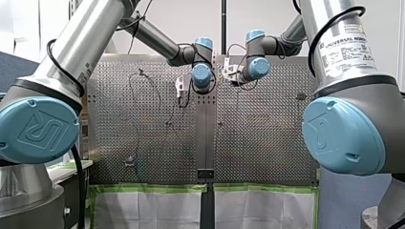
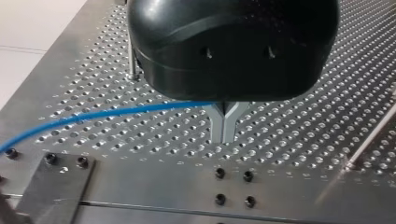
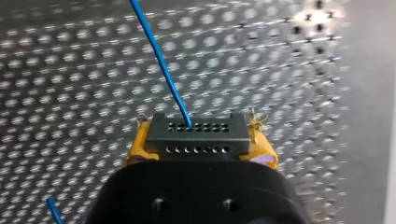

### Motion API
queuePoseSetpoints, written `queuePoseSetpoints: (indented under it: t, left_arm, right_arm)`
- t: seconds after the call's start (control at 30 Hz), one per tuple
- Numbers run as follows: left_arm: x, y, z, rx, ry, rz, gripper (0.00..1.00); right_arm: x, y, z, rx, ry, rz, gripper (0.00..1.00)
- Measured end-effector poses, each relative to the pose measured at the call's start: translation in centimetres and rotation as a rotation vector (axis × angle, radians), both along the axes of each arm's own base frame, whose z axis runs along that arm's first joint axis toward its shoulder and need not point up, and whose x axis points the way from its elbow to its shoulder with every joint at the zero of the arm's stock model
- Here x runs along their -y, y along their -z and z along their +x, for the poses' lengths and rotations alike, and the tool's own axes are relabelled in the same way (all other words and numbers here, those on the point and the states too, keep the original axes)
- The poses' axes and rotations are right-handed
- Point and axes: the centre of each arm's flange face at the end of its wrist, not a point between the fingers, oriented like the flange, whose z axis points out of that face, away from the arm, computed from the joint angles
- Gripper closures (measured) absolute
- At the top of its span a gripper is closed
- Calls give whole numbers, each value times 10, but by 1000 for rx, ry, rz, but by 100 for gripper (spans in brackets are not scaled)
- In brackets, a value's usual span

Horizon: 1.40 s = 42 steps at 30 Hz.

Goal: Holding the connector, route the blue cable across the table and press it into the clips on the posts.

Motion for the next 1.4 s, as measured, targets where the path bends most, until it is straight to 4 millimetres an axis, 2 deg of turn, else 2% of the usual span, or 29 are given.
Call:
queuePoseSetpoints:
  t: [0.6, 0.73, 0.9, 1.17, 1.4]
  left_arm:
    - [-11, 70, -16, -8, 75, -11, 99]
    - [-15, 84, -21, -9, 81, -11, 99]
    - [-11, 116, -29, -29, 119, -17, 99]
    - [2, 157, -25, -67, 163, -18, 99]
    - [1, 162, -18, -57, 157, -27, 99]
  right_arm:
    - [-21, 71, -15, 6, 25, 45, 100]
    - [-27, 97, -18, 0, 31, 61, 100]
    - [-30, 128, -18, -14, 31, 80, 100]
    - [-26, 135, -20, -7, 38, 63, 100]
    - [-21, 143, -23, -17, 48, 66, 100]
